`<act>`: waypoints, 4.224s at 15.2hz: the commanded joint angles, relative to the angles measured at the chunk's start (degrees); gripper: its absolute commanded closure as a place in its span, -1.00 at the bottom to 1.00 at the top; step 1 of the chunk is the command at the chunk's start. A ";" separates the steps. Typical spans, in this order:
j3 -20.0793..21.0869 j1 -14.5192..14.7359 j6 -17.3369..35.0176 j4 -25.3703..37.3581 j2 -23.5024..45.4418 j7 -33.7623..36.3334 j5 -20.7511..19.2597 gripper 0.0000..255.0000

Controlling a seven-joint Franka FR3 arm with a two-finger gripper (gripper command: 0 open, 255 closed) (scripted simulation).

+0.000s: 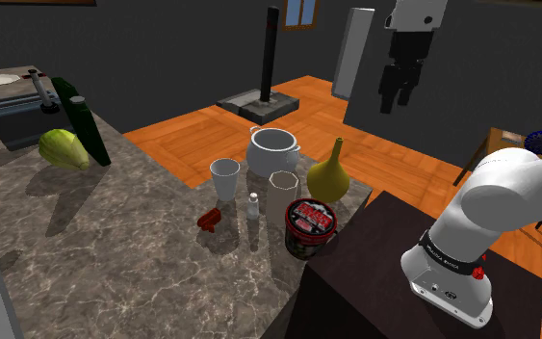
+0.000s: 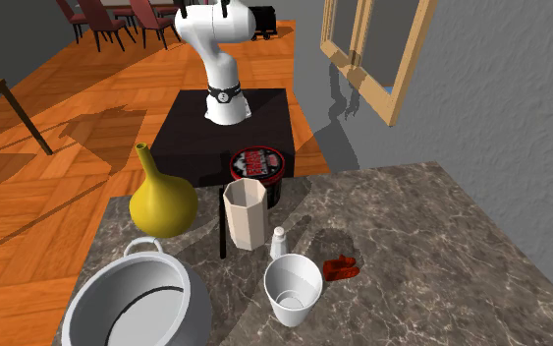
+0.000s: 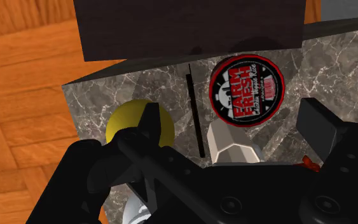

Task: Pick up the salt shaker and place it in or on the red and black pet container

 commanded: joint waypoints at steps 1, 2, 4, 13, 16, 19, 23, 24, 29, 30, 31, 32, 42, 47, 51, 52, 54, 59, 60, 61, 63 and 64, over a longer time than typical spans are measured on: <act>0.00 0.00 0.00 0.00 0.00 0.00 0.00 -1.00; 0.56 0.04 1.88 -0.79 1.16 0.71 0.50 -1.00; 1.67 0.12 5.69 -2.13 3.73 2.09 1.47 -1.00; 6.46 0.36 22.72 -4.10 19.19 7.98 4.64 -1.00; 7.87 0.35 28.04 -3.24 25.49 9.96 5.07 -1.00; 9.12 0.30 32.99 -1.65 32.16 12.02 5.08 -1.00; 10.40 0.31 38.82 1.59 41.43 14.97 4.33 -1.00; 10.64 0.34 40.12 2.60 43.79 15.74 4.01 -1.00; 11.09 0.97 45.53 8.71 55.66 19.66 1.90 -1.00; 11.03 1.19 46.38 10.15 58.03 20.42 1.43 -1.00; 10.94 1.45 47.16 11.67 60.39 21.16 0.96 -1.00; 10.80 1.74 47.85 13.25 62.74 21.87 0.50 -1.00; 8.44 5.39 50.55 33.30 85.99 27.26 -2.49 -1.00; 8.02 6.07 52.03 35.89 90.09 27.77 -2.78 -1.00; 7.81 6.47 54.47 35.86 92.49 27.93 -3.04 -1.00; 7.81 6.48 54.47 35.86 92.49 27.93 -3.03 -1.00; 7.82 6.47 54.47 35.86 92.49 27.93 -3.05 -1.00; 7.86 6.43 54.47 35.86 92.49 27.96 -3.09 -1.00; 7.85 6.42 54.32 36.07 92.56 27.96 -3.10 1.00; 7.79 6.31 54.56 35.98 92.71 27.80 -3.13 1.00; 7.73 6.49 54.99 36.01 93.13 27.95 -3.20 1.00; 7.67 6.70 55.26 36.49 93.88 28.07 -3.27 1.00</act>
